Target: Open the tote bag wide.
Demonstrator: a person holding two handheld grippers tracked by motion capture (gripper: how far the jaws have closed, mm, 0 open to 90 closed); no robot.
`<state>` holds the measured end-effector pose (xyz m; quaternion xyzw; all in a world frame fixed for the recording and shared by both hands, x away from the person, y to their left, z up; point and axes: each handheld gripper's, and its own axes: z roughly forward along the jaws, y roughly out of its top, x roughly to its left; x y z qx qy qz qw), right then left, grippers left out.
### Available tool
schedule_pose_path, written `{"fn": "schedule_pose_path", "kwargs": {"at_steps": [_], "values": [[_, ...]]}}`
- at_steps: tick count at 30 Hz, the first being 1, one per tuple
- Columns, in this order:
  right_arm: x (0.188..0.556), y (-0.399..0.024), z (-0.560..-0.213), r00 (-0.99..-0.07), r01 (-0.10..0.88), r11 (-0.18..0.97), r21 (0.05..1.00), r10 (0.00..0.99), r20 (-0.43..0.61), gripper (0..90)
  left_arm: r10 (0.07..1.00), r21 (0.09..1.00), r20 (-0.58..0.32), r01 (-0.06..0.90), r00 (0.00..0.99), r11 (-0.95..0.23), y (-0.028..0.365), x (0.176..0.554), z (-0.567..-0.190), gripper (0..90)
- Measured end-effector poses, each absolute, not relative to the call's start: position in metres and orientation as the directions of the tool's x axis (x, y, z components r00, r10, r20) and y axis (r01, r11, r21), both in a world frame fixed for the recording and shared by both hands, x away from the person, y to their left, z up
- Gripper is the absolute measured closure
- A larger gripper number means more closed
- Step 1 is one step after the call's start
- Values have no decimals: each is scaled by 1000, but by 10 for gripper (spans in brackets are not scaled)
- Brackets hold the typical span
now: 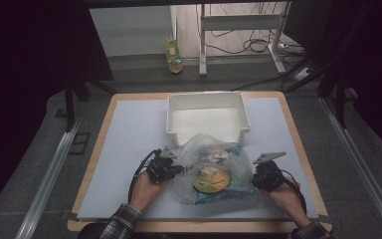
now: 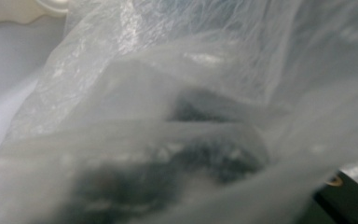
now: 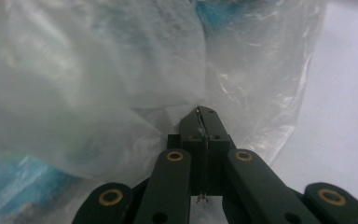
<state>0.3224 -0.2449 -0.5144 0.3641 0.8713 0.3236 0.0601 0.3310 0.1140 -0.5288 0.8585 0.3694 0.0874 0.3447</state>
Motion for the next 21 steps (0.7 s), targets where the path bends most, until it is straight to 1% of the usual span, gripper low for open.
{"fn": "schedule_pose_path", "kwargs": {"at_steps": [2, 5, 7, 9, 10, 12, 16, 21], "values": [[317, -247, -515, -727, 597, 526, 605, 674, 131, 888, 700, 655, -96, 575, 707, -490, 115, 333, -530, 873], [308, -249, -515, -727, 600, 528, 601, 673, 134, 888, 707, 658, -103, 581, 699, -479, 118, 335, -531, 873], [295, -253, -514, -738, 595, 541, 593, 661, 137, 888, 713, 663, -107, 584, 693, -468, 121, 336, -530, 872], [291, -254, -513, -740, 592, 548, 591, 661, 128, 888, 707, 671, -119, 581, 697, -461, 123, 335, -527, 864], [287, -258, -509, -739, 581, 544, 606, 664, 112, 887, 697, 687, -114, 564, 708, -459, 123, 331, -520, 858], [287, -262, -502, -735, 580, 525, 623, 666, 123, 887, 691, 704, -111, 547, 715, -453, 125, 327, -512, 850], [287, -270, -479, -736, 561, 483, 672, 663, 138, 886, 672, 742, -114, 513, 732, -432, 128, 316, -497, 842], [275, -269, -446, -756, 524, 467, 712, 641, 136, 885, 653, 759, -107, 486, 749, -433, 128, 305, -490, 833]]}}
